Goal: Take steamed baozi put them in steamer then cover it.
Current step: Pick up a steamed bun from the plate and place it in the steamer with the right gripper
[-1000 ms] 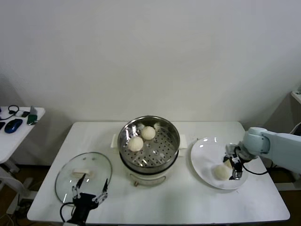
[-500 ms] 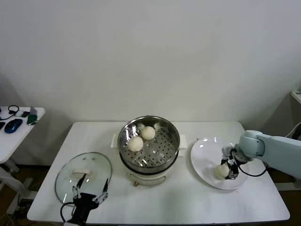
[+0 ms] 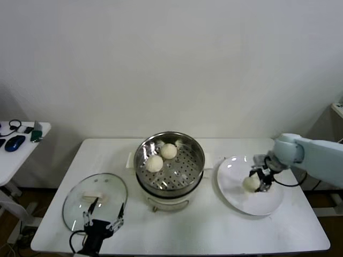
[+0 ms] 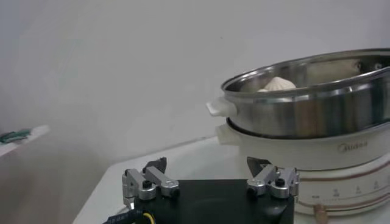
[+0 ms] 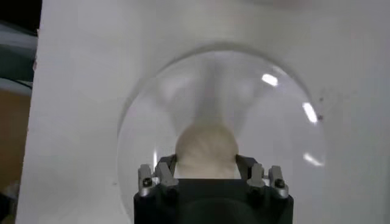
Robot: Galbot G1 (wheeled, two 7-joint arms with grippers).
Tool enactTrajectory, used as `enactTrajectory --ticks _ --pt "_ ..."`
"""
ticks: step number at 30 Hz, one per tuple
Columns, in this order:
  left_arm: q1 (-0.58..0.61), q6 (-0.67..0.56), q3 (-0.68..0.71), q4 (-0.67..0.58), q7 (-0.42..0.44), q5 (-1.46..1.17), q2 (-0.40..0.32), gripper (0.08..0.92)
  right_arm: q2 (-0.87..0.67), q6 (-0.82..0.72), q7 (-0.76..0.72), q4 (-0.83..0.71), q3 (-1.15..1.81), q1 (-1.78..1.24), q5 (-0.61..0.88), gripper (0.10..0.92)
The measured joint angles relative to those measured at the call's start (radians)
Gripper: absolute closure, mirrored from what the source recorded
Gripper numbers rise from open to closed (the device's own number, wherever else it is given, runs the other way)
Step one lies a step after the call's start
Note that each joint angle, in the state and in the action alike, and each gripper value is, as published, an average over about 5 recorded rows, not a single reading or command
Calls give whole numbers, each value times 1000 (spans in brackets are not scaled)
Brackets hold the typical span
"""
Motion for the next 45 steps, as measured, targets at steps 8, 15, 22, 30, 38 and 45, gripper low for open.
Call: enactTrajectory --ticks 8,15,22,30,38,45 --pt "2 -1 0 -3 -2 6 -3 177 104 184 -38 44 -61 283 44 355" --pt "3 -1 -3 -6 -2 6 -3 177 216 332 -25 137 -49 403 34 355" --pt "4 -1 -12 -9 -2 4 -2 177 342 443 19 209 -18 400 -78 355" --pt "9 -3 -15 -11 -3 4 -2 177 474 483 70 214 0 289 -196 355" --pt "9 -5 -15 -10 -4 5 0 177 545 477 108 185 -4 174 -275 355" --pt "6 -6 -14 -7 -4 5 3 177 577 471 132 142 5 102 -320 355"
